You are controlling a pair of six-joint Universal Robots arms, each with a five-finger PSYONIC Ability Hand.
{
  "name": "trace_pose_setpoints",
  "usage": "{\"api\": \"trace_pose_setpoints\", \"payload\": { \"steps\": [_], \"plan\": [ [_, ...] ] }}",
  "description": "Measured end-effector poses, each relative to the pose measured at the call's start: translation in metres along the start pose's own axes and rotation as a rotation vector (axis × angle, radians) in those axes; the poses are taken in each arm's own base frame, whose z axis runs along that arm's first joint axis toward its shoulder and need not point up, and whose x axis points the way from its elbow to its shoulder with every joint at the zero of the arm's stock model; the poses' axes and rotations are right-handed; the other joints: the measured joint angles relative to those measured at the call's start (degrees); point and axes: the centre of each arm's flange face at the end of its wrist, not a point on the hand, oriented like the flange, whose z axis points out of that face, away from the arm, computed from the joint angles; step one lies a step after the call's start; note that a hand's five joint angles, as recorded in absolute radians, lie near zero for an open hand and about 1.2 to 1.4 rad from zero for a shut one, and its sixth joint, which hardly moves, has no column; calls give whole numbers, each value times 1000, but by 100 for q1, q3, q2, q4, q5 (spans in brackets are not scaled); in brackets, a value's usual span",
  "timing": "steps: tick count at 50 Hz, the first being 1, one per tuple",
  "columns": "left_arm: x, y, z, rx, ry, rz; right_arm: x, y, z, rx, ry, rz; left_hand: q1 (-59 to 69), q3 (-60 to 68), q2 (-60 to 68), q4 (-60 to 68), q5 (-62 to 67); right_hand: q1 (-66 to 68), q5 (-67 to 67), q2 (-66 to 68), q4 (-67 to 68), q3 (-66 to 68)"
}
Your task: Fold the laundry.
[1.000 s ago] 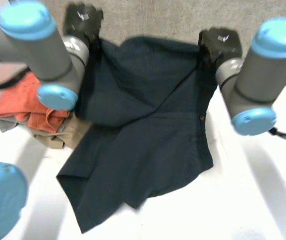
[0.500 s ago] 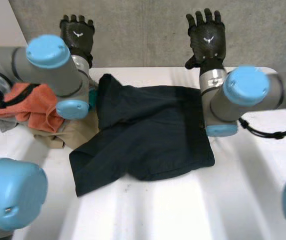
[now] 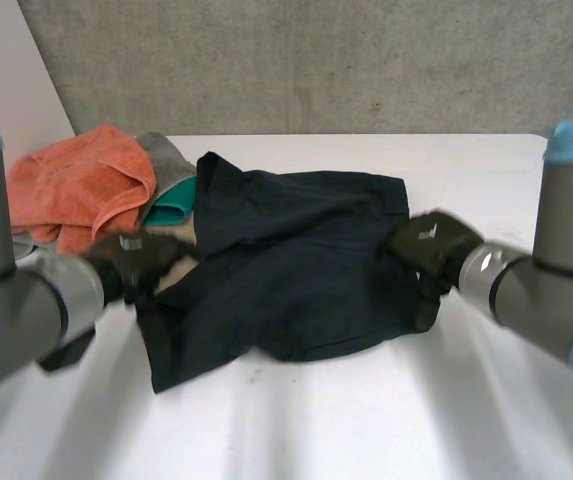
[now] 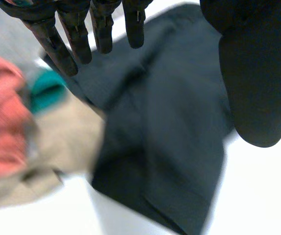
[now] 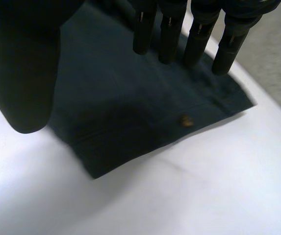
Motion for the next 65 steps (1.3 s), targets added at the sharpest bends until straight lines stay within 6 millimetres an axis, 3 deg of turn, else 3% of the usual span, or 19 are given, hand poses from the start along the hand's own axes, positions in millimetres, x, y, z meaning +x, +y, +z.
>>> {"api": "trace_pose_setpoints", "payload": {
  "steps": [7,12,15,17,20,21,22,28,32,38,44,47,50,54,58,65],
  "plan": [
    [12,49,14,-64,40,23,-23,37,23,65,-29,-12,136,85,117,155,0,413,411,412,445,383],
    [11,64,31,-55,5,43,-29,50,40,135,3,-29,136,85,130,156,-1,1247,1209,1279,1258,1231],
    [11,67,37,-50,-12,50,-30,53,46,156,17,-34,139,112,157,170,-1,2696,2490,2743,2674,2664],
    [12,69,43,-42,-25,60,-29,55,51,169,31,-34,518,452,466,482,384,4195,4182,4394,4329,4291],
    [15,71,47,-35,-29,76,-27,54,53,176,45,-26,1094,945,952,992,936,4229,4409,4544,4651,4579],
    [17,71,48,-33,-28,83,-26,54,53,176,47,-20,1094,945,952,992,936,4228,4409,4544,4652,4579],
    [18,72,48,-30,-28,91,-25,53,52,177,50,-16,2401,2152,2157,2190,2129,4228,4409,4544,4652,4579],
    [27,72,52,10,-40,149,-10,42,29,197,98,33,5269,5074,5090,5112,5039,4229,4409,4544,4655,4579],
    [30,71,54,36,-64,186,2,35,8,187,123,49,5462,5524,5562,5575,5422,4234,4409,4544,4656,4579],
    [32,68,47,39,-73,242,9,40,-18,81,94,26,5462,5531,5564,5578,5422,4229,4409,4544,4661,4579],
    [39,59,19,28,-19,295,1,49,-44,-82,-29,-99,5462,5531,5564,5579,5422,4228,4409,4544,4673,4579],
    [42,56,10,27,2,305,-1,48,-48,-93,-54,-125,5462,5531,5565,5580,5422,4229,4410,4544,4673,4579],
    [43,51,4,38,16,308,0,41,-45,-55,-43,-107,4426,4589,4591,4608,4541,4229,4462,4544,4674,4579],
    [42,50,4,41,16,305,6,30,-32,28,6,-7,862,1204,1171,1162,1139,4229,4489,4544,4674,4579],
    [42,52,3,22,17,299,13,21,-16,99,35,111,582,540,520,506,435,4229,4513,4544,4674,4579],
    [45,58,-8,-19,32,251,22,12,11,143,58,267,578,516,447,474,354,4229,4539,4544,4675,4579]
  ]
}}
